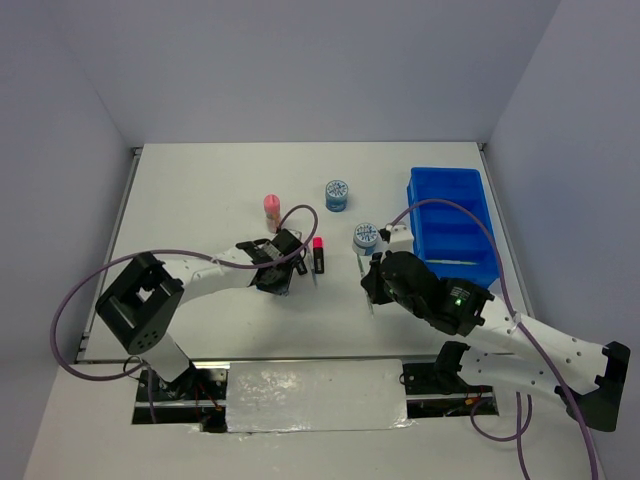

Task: Sort the stationery into containers
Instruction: Close the pen cap on the pen.

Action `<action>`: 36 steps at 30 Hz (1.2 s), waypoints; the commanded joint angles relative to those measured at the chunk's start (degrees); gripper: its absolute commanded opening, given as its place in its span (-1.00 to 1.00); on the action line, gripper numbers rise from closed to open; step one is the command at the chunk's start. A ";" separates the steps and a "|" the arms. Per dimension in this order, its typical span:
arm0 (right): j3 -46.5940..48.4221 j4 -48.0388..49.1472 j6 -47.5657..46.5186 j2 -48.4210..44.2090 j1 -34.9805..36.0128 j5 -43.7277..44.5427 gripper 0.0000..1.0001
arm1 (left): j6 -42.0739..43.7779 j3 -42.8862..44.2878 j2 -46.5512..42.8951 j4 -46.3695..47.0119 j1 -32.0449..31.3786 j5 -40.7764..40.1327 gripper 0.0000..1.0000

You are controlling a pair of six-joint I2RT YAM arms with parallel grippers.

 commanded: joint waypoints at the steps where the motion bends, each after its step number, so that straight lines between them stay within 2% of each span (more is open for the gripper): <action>1: 0.29 1.58 -0.07 -1.01 -0.15 0.35 -1.00 | 0.17 -0.87 1.27 0.83 -0.11 -1.23 -0.22; 7: 0.64 1.06 -0.33 -1.10 -0.15 0.61 -1.00 | -1.06 -2.72 2.23 1.53 -0.72 -0.43 -0.55; 9: 0.73 1.32 -0.42 -1.10 -0.06 0.44 -1.00 | -1.32 -3.07 2.76 1.80 -0.98 -0.26 -0.71; 11: 0.29 2.54 -1.04 -1.45 -0.06 -0.53 -1.00 | -1.93 -2.72 3.20 1.53 -1.33 -0.34 -1.00; 15: -1.90 7.45 -2.53 -2.50 -0.15 -4.91 -1.00 | -3.78 -1.84 -1.53 2.40 -2.30 0.62 -1.00; 17: -5.23 14.04 -3.06 -4.17 -0.15 -9.66 -1.00 | -5.87 -1.49 -7.67 3.99 -2.48 2.29 -1.00; 21: -11.39 24.41 0.28 -5.49 0.11 -10.19 -1.00 | -11.59 -6.22 -22.95 16.35 -2.48 3.87 -1.00; 22: -14.44 31.48 0.63 -6.10 0.72 -12.55 -1.00 | -13.52 -10.59 -29.34 26.91 -2.48 6.31 -1.00; 24: -18.32 38.37 1.33 -6.46 1.69 -14.50 -1.00 | -15.20 -14.65 -36.74 36.90 -2.48 8.00 -1.00; 25: -18.95 42.32 1.60 -6.29 2.56 -14.68 -1.00 | -16.60 -17.89 -38.70 44.87 -2.48 8.87 -1.00; 27: -20.18 45.60 1.51 -5.68 3.80 -14.16 -1.00 | -17.75 -20.81 -42.91 51.51 -2.57 9.32 -1.00; 28: -20.62 48.75 1.34 -5.41 5.89 -13.37 -1.00 | -18.63 -23.44 -43.81 57.72 -2.48 10.71 -1.00; 31: -19.67 51.85 -1.03 -3.48 10.64 -8.98 -1.00 | -19.77 -26.53 -45.57 66.01 -2.57 12.92 -1.00; 34: -16.51 51.42 -4.02 -0.49 14.08 -4.94 -1.00 | -21.09 -27.50 -46.10 68.32 -2.48 13.36 -1.00; 36: -14.22 49.06 -4.03 1.35 17.24 1.01 -1.00 | -21.53 -28.46 -46.98 69.90 -2.57 14.15 -1.00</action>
